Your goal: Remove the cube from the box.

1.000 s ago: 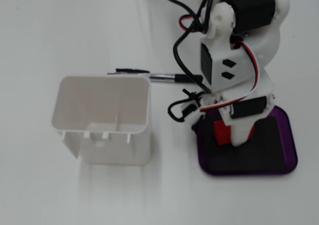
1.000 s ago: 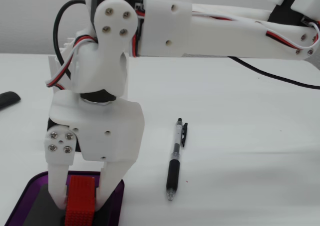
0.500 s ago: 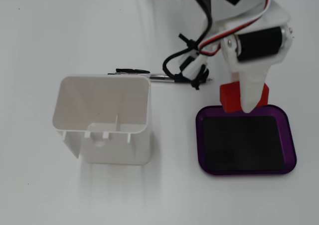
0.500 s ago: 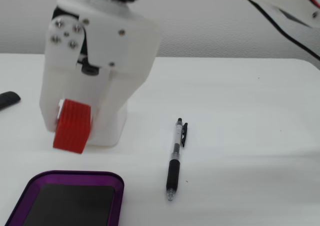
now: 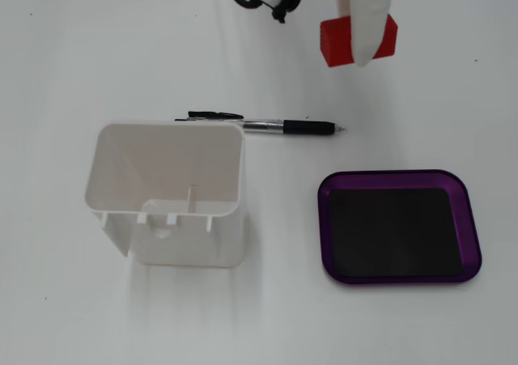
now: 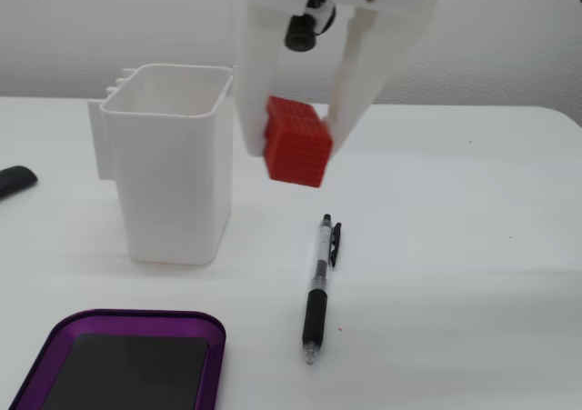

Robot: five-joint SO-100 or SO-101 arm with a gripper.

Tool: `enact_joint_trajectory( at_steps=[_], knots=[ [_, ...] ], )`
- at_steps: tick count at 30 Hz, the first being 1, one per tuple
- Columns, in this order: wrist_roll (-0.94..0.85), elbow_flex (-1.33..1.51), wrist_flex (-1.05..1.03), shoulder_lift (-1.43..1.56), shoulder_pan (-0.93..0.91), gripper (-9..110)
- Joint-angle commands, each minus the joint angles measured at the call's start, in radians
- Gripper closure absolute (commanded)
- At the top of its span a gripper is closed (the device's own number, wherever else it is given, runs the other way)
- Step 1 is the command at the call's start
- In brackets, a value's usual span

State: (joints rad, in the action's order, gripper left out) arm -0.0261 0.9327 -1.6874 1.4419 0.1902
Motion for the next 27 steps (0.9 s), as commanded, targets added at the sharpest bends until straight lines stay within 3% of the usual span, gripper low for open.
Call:
enact_joint_trajectory(
  at_steps=[1, 6, 15, 27],
  knots=[
    [-0.005, 0.201, 0.003, 0.218, -0.002, 102],
    [-0.005, 0.548, 0.127, 0.414, -0.003, 102],
    [0.003, 1.16, 0.546, 0.571, -0.005, 102],
    [-0.005, 1.331, 0.733, 0.571, -0.006, 102]
  ],
)
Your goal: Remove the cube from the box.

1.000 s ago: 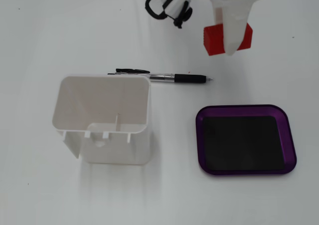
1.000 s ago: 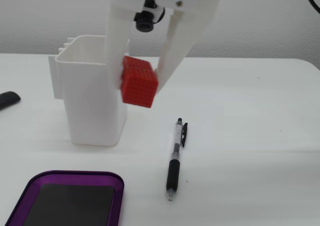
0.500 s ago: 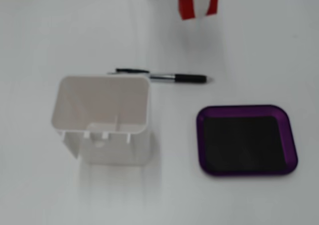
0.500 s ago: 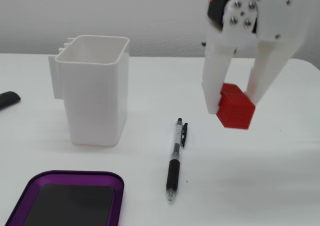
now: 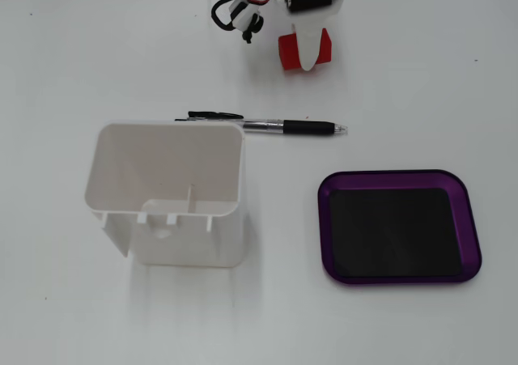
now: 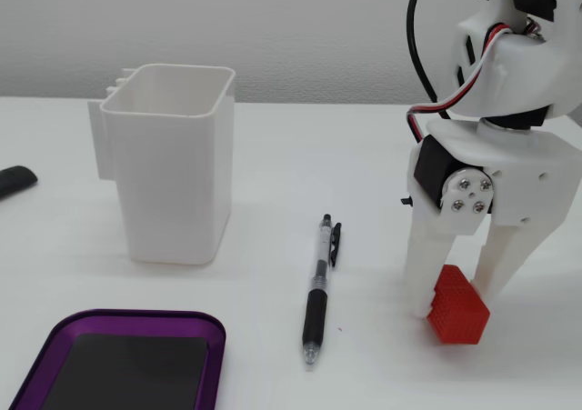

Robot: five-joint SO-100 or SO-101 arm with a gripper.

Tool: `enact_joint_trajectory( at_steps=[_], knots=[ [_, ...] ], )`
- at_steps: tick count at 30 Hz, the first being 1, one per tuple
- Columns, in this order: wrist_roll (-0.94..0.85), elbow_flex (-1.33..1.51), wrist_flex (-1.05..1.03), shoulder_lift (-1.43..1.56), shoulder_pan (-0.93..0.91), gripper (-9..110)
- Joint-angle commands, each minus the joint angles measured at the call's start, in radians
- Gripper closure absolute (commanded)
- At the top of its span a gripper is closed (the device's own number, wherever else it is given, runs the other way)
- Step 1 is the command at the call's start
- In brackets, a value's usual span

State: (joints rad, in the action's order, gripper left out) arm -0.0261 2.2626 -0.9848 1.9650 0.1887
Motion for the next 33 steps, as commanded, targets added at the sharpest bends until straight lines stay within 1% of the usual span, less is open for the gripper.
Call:
enact_joint_trajectory(
  at_steps=[1, 8, 14, 19, 23, 29, 33],
  knots=[
    [-0.005, 0.006, 0.034, 0.046, -0.005, 102],
    [-0.005, 0.026, 0.028, 0.046, -0.005, 100],
    [-0.003, 0.018, 0.009, 0.06, -0.002, 88],
    [-0.003, -0.026, -0.075, 0.063, -0.002, 81],
    [-0.005, -0.13, -0.176, 0.081, -0.034, 80],
    [-0.014, -0.253, -0.291, 0.308, -0.155, 80],
    [-0.098, -0.207, -0.313, 0.518, -0.233, 80]
  ],
)
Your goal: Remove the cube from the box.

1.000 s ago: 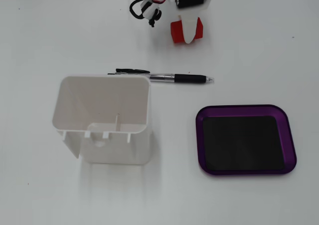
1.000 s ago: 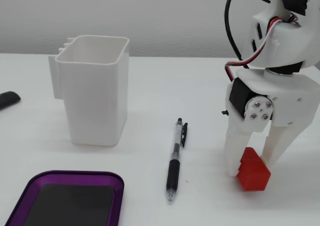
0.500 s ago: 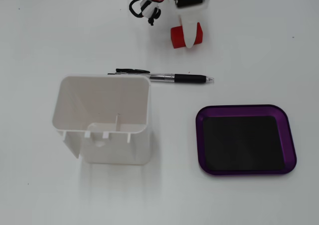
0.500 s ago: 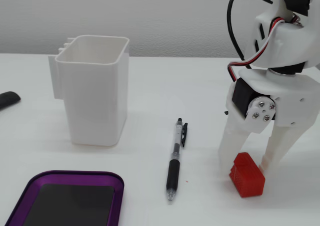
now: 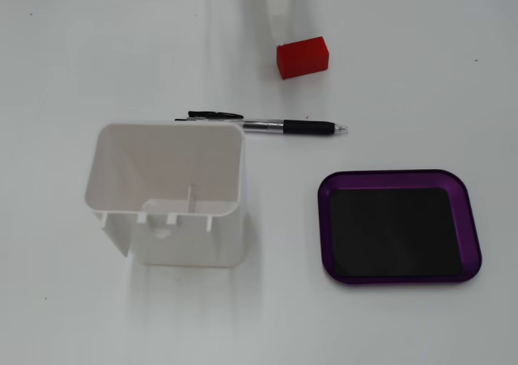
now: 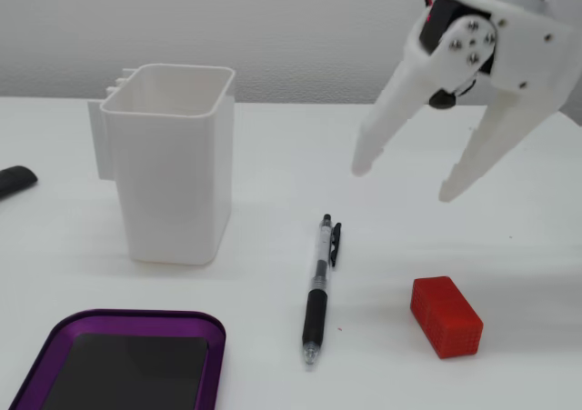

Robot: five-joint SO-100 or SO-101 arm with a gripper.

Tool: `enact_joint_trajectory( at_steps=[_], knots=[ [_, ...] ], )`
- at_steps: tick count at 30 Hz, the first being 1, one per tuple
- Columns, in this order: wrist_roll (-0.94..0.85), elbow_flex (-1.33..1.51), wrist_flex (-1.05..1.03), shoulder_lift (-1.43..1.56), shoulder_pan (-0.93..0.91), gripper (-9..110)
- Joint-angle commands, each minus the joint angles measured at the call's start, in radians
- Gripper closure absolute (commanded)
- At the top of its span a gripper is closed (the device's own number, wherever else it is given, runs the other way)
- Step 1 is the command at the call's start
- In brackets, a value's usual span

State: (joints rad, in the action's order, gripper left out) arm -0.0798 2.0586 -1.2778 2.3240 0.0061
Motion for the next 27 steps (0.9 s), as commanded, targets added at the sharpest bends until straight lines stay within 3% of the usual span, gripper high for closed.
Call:
enact_joint_trajectory(
  at_steps=[1, 9, 21, 27],
  knots=[
    [-0.061, 0.041, -0.017, 0.212, -0.077, 80],
    [-0.133, 0.428, 0.038, 0.591, -0.249, 80],
    [-0.127, 0.881, 0.025, 1.068, -0.242, 80],
    [-0.127, 0.996, 0.025, 1.129, -0.196, 80]
  ],
)
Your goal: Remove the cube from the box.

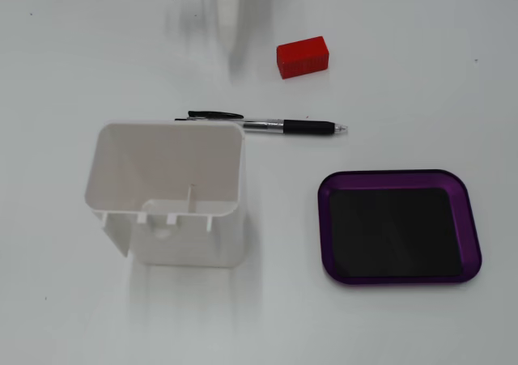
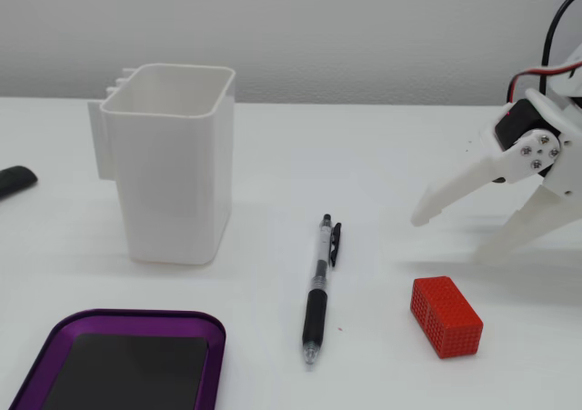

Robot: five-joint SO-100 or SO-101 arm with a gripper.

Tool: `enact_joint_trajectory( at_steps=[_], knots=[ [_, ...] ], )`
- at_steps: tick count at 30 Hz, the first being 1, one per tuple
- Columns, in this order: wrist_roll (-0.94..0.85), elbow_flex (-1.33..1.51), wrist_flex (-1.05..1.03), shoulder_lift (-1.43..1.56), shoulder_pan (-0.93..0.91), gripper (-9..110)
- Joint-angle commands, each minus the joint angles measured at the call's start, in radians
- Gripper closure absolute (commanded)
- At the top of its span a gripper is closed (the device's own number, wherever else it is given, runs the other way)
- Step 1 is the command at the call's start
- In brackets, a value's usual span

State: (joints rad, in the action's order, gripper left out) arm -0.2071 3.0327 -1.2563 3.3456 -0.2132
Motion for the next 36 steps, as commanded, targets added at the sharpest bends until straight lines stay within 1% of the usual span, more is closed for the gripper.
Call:
enact_joint_trajectory(
  at_steps=[1, 6, 8, 10, 11, 12, 13, 36],
  knots=[
    [0.0, 0.021, 0.003, 0.106, 0.038, 80],
    [-0.002, 0.021, 0.006, 0.106, 0.089, 81],
    [-0.002, 0.021, 0.014, 0.106, 0.092, 89],
    [-0.005, 0.021, 0.015, 0.106, 0.081, 102],
    [-0.005, 0.021, 0.015, 0.104, 0.081, 103],
    [-0.006, 0.021, 0.015, 0.101, 0.081, 100],
    [-0.006, 0.021, 0.014, 0.101, 0.08, 100],
    [-0.02, 0.023, 0.017, 0.098, 0.08, 101]
  ],
)
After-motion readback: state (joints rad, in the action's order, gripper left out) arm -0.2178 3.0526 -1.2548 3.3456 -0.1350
